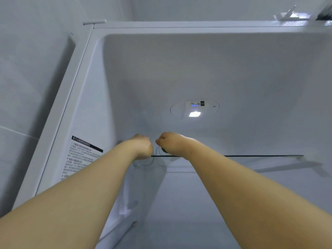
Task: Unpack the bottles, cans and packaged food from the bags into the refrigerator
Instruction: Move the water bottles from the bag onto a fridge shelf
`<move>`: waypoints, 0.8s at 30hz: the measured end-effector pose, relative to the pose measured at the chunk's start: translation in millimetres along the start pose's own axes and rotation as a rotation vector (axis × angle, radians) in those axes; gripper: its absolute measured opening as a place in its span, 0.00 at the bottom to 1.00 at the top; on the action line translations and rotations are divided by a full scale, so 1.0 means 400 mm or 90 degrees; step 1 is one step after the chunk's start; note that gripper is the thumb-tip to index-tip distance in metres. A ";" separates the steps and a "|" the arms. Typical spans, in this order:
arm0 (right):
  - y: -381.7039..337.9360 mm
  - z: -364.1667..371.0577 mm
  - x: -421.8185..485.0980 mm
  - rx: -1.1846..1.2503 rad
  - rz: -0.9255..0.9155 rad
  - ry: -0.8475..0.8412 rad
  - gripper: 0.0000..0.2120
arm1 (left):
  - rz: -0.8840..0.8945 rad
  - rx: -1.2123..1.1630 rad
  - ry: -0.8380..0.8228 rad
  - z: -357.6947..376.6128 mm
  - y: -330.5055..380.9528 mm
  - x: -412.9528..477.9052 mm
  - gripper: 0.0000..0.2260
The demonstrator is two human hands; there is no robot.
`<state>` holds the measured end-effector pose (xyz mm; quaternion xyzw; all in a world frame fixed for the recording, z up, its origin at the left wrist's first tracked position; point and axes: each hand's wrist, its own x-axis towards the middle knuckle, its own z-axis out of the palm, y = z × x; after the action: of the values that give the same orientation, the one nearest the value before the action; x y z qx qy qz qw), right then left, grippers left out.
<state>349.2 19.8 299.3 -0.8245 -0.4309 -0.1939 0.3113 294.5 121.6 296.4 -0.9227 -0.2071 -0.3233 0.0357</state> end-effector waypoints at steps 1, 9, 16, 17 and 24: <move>-0.003 0.003 0.006 0.005 0.004 0.001 0.16 | -0.006 -0.020 -0.007 0.000 -0.003 0.006 0.12; 0.003 0.013 0.051 -0.079 -0.025 -0.036 0.10 | -0.061 -0.029 -0.015 0.001 -0.019 0.039 0.11; -0.002 0.020 0.073 -0.095 -0.023 -0.056 0.11 | -0.077 0.003 -0.027 0.002 -0.010 0.046 0.14; -0.001 0.019 0.071 -0.092 -0.019 -0.058 0.13 | -0.073 0.013 -0.030 0.003 -0.009 0.048 0.14; 0.006 0.025 0.067 -0.070 -0.002 -0.028 0.22 | -0.075 -0.006 0.008 0.008 -0.003 0.034 0.09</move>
<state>366.5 41.2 306.9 -0.8438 -0.4275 -0.1995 0.2559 305.5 128.2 302.2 -0.9069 -0.2595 -0.3317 0.0135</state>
